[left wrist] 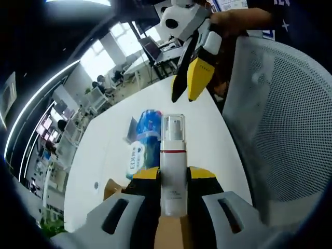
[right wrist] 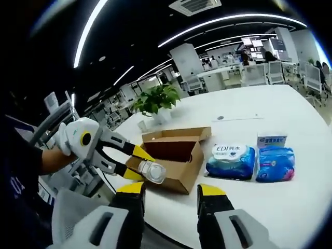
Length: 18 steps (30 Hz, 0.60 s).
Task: Operate the shoe box by opening the lid, removing the specified soft item, and placing it in the target area until the item is outside and the box remains undamaged.
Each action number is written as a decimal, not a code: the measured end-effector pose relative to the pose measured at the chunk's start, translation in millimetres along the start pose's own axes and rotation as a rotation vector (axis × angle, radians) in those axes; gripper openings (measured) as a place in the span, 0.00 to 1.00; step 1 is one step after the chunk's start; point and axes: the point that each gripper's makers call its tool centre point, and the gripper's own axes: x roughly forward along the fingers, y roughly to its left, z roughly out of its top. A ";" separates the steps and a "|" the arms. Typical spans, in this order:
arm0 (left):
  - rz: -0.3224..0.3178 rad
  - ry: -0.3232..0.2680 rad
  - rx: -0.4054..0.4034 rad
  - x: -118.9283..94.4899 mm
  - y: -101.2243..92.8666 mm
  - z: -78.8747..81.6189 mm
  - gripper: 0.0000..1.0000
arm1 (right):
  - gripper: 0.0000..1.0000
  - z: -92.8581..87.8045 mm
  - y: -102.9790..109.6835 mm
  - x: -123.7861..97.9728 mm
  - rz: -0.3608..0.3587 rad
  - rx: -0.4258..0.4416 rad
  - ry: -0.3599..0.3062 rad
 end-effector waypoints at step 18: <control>0.013 -0.053 0.068 12.8 -10.7 24.0 0.17 | 0.24 -5.1 11.1 13.7 0.062 0.179 -0.009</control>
